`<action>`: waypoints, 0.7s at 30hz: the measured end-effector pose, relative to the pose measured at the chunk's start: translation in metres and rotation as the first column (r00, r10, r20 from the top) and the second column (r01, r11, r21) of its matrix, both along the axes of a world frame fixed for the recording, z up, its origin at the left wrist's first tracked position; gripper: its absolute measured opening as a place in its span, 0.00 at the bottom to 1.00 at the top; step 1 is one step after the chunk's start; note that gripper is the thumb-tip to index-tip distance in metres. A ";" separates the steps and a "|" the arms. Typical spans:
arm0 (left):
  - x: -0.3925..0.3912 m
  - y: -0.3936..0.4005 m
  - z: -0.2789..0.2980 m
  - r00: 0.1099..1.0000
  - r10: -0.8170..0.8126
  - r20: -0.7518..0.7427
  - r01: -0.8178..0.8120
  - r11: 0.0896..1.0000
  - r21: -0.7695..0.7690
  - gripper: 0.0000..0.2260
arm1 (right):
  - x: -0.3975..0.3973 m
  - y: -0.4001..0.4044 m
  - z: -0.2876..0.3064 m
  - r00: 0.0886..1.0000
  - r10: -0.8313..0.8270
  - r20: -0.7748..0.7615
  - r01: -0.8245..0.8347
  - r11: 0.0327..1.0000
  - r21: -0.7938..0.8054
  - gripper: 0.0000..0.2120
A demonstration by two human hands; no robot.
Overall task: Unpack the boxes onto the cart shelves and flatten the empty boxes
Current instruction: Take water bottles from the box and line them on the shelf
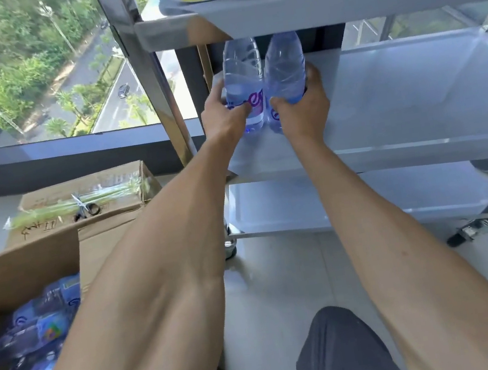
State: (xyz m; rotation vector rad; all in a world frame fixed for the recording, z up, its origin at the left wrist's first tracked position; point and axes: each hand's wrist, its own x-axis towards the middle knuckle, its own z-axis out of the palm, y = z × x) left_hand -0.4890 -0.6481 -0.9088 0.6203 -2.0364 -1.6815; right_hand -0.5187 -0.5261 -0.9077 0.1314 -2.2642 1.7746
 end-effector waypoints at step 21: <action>-0.104 -0.022 -0.031 0.975 0.156 -0.156 -0.162 0.986 -0.027 0.26 | -0.105 -0.045 -0.025 0.994 -0.062 -0.088 0.067 0.996 0.058 0.34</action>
